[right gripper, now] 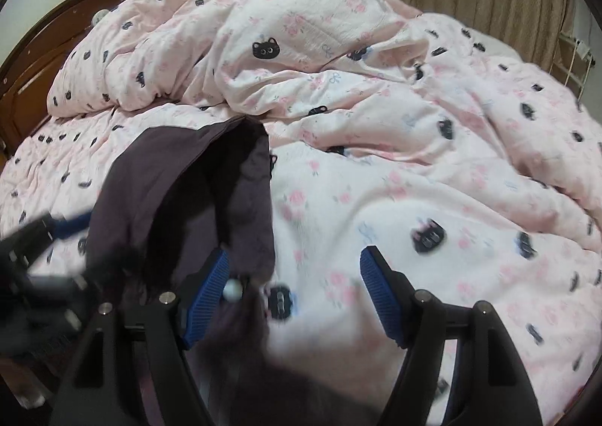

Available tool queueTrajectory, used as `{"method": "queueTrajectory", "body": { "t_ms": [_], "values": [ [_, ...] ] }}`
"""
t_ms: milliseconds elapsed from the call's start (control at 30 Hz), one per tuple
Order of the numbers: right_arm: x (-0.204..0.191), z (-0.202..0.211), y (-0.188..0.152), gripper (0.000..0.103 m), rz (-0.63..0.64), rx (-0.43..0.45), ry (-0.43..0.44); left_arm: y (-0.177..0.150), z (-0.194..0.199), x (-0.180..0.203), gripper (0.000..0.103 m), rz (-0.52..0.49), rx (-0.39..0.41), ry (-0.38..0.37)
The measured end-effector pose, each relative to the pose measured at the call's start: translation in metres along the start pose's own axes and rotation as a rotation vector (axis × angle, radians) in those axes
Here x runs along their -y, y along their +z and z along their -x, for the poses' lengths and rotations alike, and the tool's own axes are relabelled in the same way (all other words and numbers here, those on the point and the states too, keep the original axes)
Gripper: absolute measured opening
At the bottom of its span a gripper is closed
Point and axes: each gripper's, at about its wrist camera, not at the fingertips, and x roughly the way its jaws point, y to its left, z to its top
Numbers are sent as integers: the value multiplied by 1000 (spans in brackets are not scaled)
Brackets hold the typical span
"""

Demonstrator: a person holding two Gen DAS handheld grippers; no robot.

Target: Fold clothes

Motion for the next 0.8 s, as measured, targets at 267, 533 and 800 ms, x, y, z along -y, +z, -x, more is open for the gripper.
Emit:
{"method": "queueTrajectory", "body": {
  "t_ms": [267,533,800],
  "values": [
    [-7,-50,13,74,28,-5,25,-9,-28,-41,62,84,-21,291],
    [-39,-61,17,82,113,45,75,0,44,-72,68,192,262,489],
    [-77,-99,34,87,209,-53,-22,5,63,-82,69,220,320,496]
  ]
}}
